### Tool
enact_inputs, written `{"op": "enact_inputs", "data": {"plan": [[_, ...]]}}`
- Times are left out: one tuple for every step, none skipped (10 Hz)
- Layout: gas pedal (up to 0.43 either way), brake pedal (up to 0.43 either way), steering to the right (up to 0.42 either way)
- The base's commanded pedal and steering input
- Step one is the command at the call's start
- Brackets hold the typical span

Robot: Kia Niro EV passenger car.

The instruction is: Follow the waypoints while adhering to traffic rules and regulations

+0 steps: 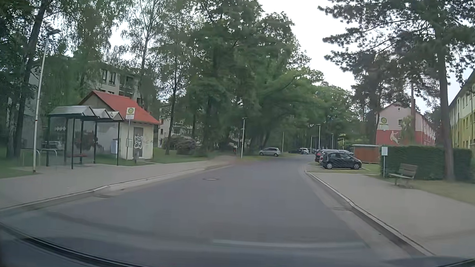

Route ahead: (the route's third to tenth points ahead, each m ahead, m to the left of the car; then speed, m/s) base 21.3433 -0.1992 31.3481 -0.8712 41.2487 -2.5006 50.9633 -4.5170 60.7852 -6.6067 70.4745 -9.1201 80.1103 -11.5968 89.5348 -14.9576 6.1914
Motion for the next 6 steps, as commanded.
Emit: {"op": "enact_inputs", "data": {"plan": [[0.177,0.006,0.018],[0.177,0.006,0.018],[0.177,0.006,0.018],[0.177,0.006,0.018],[0.177,0.006,0.018],[0.177,0.006,0.017]]}}
